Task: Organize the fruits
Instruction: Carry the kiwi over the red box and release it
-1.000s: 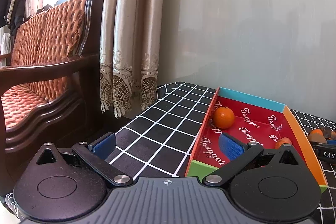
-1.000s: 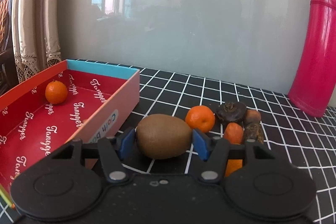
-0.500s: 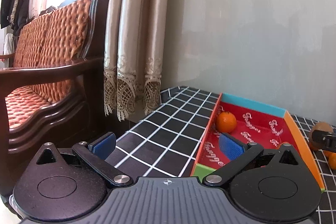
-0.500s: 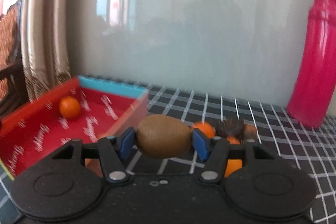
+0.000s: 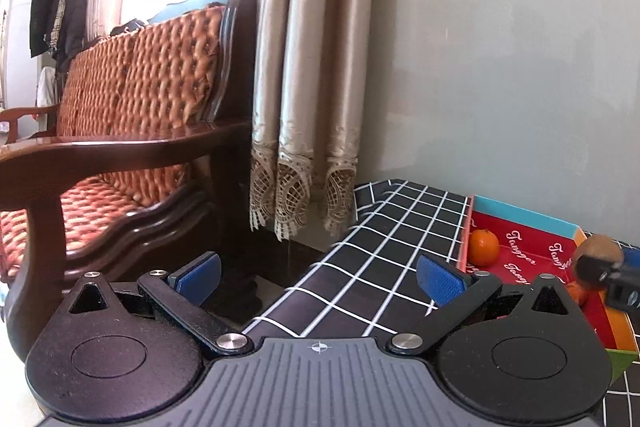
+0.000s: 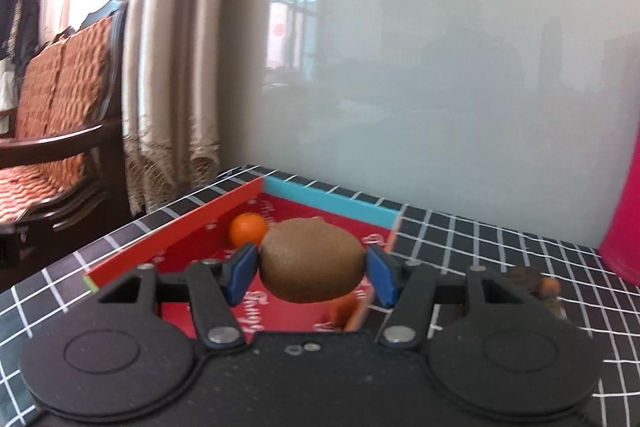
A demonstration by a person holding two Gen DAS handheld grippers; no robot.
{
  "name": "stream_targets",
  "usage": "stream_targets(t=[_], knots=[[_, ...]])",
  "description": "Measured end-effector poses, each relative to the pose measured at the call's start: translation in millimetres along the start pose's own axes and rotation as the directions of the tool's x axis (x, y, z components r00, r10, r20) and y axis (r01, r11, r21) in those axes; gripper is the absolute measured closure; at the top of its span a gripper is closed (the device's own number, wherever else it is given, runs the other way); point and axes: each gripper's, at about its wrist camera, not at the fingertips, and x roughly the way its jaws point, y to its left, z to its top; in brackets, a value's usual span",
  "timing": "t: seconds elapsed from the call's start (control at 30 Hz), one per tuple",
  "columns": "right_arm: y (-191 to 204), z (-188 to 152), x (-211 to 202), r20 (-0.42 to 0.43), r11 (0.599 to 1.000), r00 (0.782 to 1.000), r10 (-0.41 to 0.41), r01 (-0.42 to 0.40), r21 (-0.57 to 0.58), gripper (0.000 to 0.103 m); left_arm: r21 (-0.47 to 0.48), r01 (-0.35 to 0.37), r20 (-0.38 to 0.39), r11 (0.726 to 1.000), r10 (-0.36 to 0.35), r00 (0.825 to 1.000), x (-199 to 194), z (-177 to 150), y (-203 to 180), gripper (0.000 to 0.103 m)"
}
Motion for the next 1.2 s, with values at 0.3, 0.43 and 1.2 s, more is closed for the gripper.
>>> stream_targets(t=[0.3, 0.43, 1.2], knots=[[20, -9, 4, -0.036, 0.998, 0.999, 0.032, -0.034, -0.061, 0.038, 0.007, 0.005, 0.005, 1.0, -0.005, 1.0, -3, 3, 2, 0.0], [8, -5, -5, -0.003, 0.999, 1.0, 0.005, -0.005, -0.039, 0.038, 0.016, 0.019, 0.0, 1.0, -0.019, 1.0, -4, 1, -5, 0.0], [-77, -13, -35, -0.004, 0.987, 0.989, -0.151, 0.151, 0.056, 0.039, 0.081, 0.169, 0.002, 0.982, -0.17, 0.985, -21, -3, -83, 0.0]])
